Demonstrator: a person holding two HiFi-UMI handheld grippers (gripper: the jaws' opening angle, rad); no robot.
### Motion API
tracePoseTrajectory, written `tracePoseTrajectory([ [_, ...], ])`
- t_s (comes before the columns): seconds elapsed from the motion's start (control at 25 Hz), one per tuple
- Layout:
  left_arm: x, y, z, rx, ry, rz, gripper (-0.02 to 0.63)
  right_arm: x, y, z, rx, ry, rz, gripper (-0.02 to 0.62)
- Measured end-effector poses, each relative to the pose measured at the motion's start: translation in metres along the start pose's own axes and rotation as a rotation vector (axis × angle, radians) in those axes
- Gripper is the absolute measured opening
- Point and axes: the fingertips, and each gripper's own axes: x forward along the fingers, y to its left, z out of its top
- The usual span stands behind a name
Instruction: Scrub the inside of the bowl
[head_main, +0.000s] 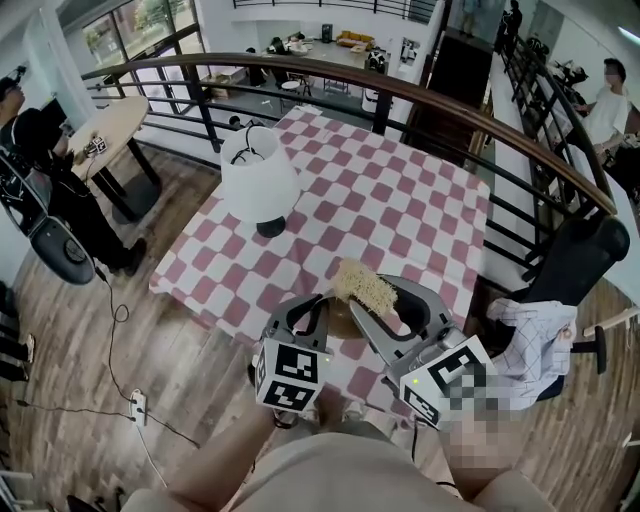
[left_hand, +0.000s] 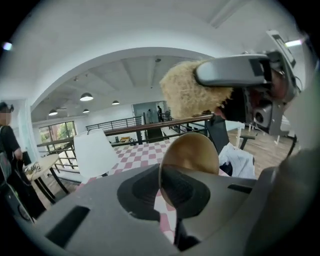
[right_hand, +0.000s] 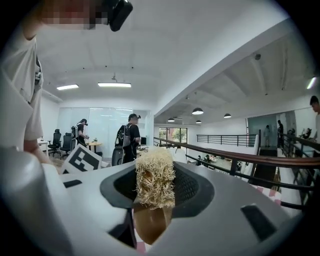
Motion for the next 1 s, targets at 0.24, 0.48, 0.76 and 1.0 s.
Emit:
tracePoseTrajectory([
  [0.24,0.002,-0.022,0.004,0.174,0.022,-0.025,0.020,0.018,0.000,-0.031,0.005,0.123,0.024,0.158],
  [0.48,-0.002,-0.024,0.010,0.245,0.019,-0.008,0.020,0.018,-0.005,-0.038,0.003,0.121,0.008,0.158],
  [0.76,0.000,-0.015,0.009,0.142,0.013,-0.015,0.021,0.005,-0.026,-0.043,0.067,0.120,-0.023,0.158],
  [1.0,0.005,0.003,-0.003,0.017,0.039,-0.027,0.021,-0.003,-0.038,-0.068,-0.030,0.207,-0.088,0.158],
])
